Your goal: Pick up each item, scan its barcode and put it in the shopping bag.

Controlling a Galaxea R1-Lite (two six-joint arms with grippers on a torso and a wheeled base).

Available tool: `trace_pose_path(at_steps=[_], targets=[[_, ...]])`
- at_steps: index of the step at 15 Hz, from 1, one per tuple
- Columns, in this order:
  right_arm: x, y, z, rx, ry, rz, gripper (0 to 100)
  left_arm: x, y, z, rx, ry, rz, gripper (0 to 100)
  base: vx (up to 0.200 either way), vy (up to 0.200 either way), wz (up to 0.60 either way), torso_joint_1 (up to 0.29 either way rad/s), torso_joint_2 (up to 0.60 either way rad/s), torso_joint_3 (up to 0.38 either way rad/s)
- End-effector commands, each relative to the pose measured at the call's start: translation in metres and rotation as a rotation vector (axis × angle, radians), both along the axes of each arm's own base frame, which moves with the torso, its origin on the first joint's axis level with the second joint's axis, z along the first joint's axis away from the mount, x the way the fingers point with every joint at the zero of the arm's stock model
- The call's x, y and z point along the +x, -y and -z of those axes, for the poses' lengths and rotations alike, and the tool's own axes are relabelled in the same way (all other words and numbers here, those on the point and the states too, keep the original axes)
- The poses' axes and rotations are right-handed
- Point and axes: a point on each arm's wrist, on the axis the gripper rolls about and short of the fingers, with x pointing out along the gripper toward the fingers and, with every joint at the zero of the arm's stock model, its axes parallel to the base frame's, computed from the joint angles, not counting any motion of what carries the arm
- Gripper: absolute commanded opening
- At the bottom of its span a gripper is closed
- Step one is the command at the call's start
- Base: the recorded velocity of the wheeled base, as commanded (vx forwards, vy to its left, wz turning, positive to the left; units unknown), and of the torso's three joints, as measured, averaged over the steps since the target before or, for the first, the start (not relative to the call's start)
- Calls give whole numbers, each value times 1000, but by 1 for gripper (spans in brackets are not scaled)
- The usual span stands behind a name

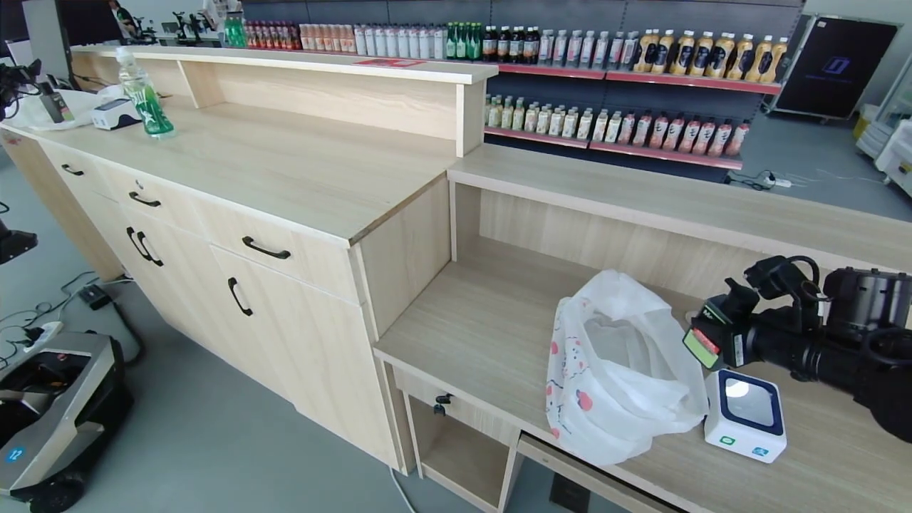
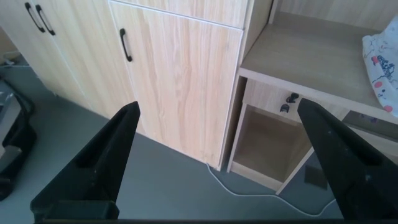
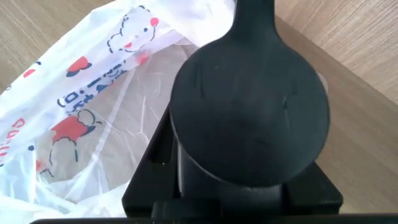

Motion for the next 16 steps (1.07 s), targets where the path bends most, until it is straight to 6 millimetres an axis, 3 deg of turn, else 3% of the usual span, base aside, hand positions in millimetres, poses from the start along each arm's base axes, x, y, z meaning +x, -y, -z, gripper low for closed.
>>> trace_pose_path(at_steps=[1,7,16], targets=[[14,8,23,23,-51,-11,0,0,0,0,0,-1,0,100,0,0,0,0,0,0],[47,-3,40,50,13,-145,0,0,0,0,0,-1,0,100,0,0,0,0,0,0],[82,-9,71,43,30,-171,0,0,0,0,0,-1,0,100,0,0,0,0,0,0]])
